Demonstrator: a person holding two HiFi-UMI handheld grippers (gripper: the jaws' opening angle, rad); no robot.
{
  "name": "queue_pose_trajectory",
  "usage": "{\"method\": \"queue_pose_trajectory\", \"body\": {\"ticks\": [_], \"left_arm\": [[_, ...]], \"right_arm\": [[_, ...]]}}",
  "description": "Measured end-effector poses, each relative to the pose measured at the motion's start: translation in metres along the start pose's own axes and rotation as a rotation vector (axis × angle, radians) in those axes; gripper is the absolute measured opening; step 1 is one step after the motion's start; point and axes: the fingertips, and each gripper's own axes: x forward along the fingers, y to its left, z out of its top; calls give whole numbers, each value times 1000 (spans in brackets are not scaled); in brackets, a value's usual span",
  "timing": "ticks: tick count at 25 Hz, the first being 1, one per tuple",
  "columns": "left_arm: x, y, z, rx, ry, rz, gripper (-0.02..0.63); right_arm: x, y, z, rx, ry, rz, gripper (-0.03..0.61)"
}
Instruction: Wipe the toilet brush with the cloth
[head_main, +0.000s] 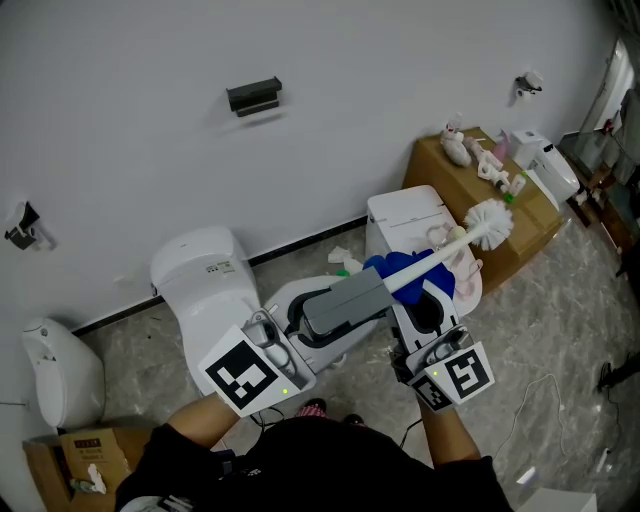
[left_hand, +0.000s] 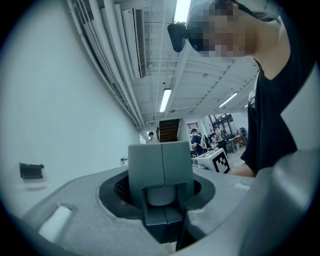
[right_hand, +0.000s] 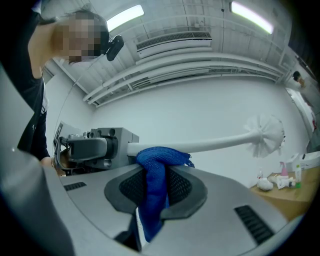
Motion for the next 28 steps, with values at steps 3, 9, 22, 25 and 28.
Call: {"method": "queue_pose_trajectory", "body": {"ticks": [3, 9, 22, 25, 28], "left_arm": [[-3, -1, 0, -7, 2, 1, 172], [-6, -2, -1, 1, 2, 4, 172], [-18, -3, 1, -6, -8, 23, 172], [-18, -2, 1, -6, -6, 28, 172], [-19, -2, 1, 2, -4, 27, 172]], "right_arm": [[-1, 0, 1, 0, 0, -9, 80], [-2, -1, 1, 2, 7, -19, 78], [-2, -3, 4, -2, 9, -30, 78], [-1, -5, 5, -3, 6, -32, 80], [-1, -8, 6, -2, 3, -36, 80]]}}
